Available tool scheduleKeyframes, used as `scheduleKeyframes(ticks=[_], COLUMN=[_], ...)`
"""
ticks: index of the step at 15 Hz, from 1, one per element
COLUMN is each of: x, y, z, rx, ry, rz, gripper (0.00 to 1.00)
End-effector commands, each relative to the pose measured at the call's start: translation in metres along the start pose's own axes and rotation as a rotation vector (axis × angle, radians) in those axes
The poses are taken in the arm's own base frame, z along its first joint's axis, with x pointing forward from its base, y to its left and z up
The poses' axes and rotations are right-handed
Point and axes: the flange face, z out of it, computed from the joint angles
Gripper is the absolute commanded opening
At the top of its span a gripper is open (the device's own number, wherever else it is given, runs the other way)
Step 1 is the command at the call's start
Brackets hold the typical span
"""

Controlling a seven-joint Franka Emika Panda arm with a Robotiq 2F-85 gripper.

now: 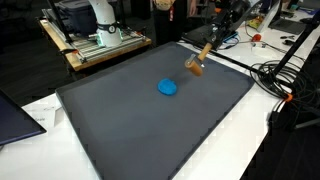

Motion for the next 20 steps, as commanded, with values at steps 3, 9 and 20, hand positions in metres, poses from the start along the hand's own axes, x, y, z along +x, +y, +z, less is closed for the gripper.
scheduleKeyframes(ticks=[3, 9, 20], x=[0.009, 0.013, 0.035], y=[-0.015, -0.006, 0.128], z=[-0.001, 0.0, 0.029], rx=[-0.02, 0.07, 0.45], ry=[-0.003, -0.038, -0.082], rz=[-0.059, -0.101, -0.036], gripper=[0.23, 0.23, 0.23])
